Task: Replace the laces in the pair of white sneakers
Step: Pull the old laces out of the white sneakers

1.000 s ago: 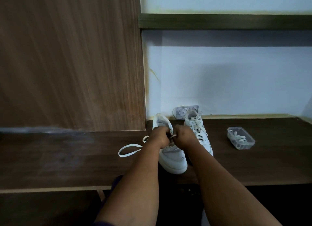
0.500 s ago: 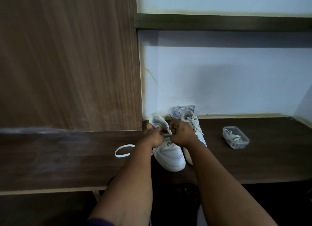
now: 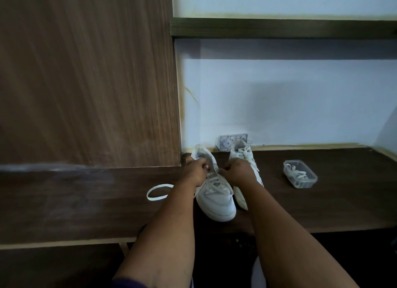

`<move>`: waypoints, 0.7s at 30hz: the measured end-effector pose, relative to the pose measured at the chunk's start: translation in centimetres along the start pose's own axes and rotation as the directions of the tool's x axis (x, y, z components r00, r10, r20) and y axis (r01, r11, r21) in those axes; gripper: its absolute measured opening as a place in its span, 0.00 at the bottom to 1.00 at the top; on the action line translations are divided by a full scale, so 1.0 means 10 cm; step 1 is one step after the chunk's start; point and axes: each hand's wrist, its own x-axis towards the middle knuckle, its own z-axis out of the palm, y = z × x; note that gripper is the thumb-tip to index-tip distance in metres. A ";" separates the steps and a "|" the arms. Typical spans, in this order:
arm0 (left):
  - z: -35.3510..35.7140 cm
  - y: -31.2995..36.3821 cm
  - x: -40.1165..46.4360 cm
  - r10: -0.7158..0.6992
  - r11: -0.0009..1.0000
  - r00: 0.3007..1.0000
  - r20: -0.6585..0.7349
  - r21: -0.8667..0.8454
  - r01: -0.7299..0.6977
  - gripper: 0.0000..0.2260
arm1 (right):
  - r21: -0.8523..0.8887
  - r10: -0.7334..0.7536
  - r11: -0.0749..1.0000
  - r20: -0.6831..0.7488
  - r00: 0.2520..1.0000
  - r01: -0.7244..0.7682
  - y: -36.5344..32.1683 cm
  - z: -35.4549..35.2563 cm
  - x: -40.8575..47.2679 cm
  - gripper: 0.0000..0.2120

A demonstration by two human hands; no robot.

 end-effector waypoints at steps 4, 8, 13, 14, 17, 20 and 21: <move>0.00 -0.04 0.02 0.006 0.999 1.000 -0.015 -0.033 -0.006 0.07 | 0.018 -0.006 1.000 0.084 0.996 0.005 -0.01 0.11 0.00 0.10; -0.03 -0.06 0.06 -0.043 0.986 0.999 -0.019 -0.163 0.040 0.03 | -0.054 0.027 0.998 0.157 0.987 -0.019 -0.01 -0.01 0.06 0.16; -0.05 -0.08 0.07 -0.083 0.948 0.997 -0.005 -0.309 0.077 0.04 | -0.243 0.356 0.917 0.146 0.923 -0.316 0.17 -0.43 0.05 0.11; -0.04 -0.08 0.06 -0.087 0.943 0.996 0.008 -0.322 0.084 0.04 | -0.315 0.377 0.900 0.220 0.900 -0.300 0.20 -0.48 0.03 0.07; -0.06 -0.09 0.05 -0.089 0.960 0.996 0.022 -0.263 0.092 0.04 | -0.417 0.408 0.874 0.354 0.841 -0.249 0.18 -0.43 0.05 0.14; -0.06 -0.07 0.04 -0.089 0.972 0.996 0.019 -0.218 0.091 0.06 | -0.351 0.192 0.933 0.279 0.941 -0.086 0.06 -0.25 0.08 0.24; -0.05 -0.07 0.04 -0.087 0.969 0.996 0.024 -0.230 0.090 0.06 | -0.309 0.085 0.951 0.261 0.962 0.000 0.02 -0.18 0.06 0.21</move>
